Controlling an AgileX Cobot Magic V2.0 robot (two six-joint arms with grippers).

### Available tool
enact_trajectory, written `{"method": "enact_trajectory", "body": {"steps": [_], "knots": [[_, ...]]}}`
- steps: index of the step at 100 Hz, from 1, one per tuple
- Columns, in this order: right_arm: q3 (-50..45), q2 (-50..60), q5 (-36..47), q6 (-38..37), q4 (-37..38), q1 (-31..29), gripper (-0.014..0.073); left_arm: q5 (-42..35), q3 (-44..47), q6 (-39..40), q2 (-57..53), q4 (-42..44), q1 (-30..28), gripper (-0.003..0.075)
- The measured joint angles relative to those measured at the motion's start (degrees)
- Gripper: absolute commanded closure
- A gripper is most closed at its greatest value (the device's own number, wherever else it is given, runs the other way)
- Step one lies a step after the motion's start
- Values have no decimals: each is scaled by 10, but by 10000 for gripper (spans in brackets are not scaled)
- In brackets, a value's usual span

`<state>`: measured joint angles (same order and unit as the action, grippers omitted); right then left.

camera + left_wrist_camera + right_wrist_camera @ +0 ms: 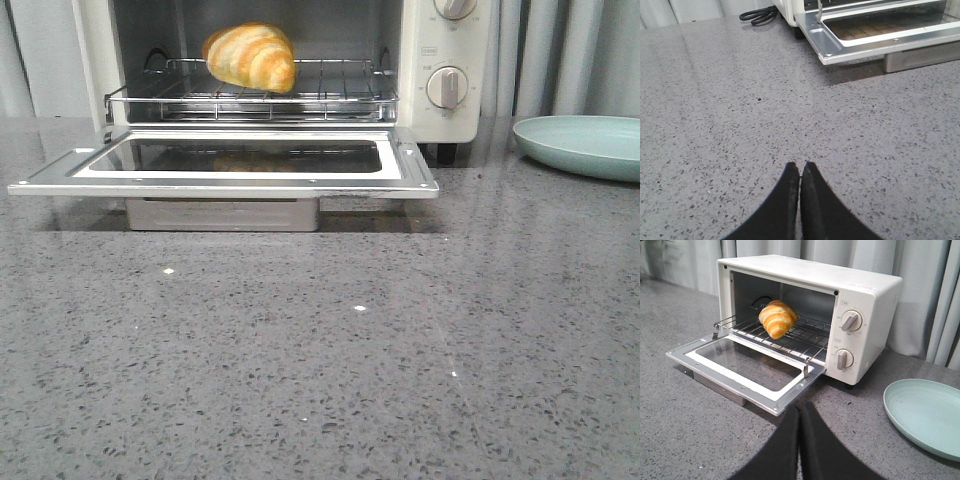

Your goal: Put bread in oven

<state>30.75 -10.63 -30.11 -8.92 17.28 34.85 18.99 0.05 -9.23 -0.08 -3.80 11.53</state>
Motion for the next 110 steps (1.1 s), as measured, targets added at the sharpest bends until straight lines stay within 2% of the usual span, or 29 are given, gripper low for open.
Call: {"method": "enact_trajectory", "body": {"steps": [22,34,44,61,75,88,110], "knots": [[-19,5,0,0,0,-1,641,-1,0,0,0,0,0,741],[-55,28,1,0,1,-27,641,-1,0,0,0,0,0,741],[-105,49,34,-5,1,-75,641,-1,0,0,0,0,0,741],[-232,63,178,-100,1,-201,641,-1,0,0,0,0,0,741],[-311,64,253,-123,1,-289,641,-1,0,0,0,0,0,741],[-314,81,251,-125,1,-320,641,-1,0,0,0,0,0,741],[-314,110,157,-125,-1,-332,641,-1,0,0,0,0,0,741]]}}
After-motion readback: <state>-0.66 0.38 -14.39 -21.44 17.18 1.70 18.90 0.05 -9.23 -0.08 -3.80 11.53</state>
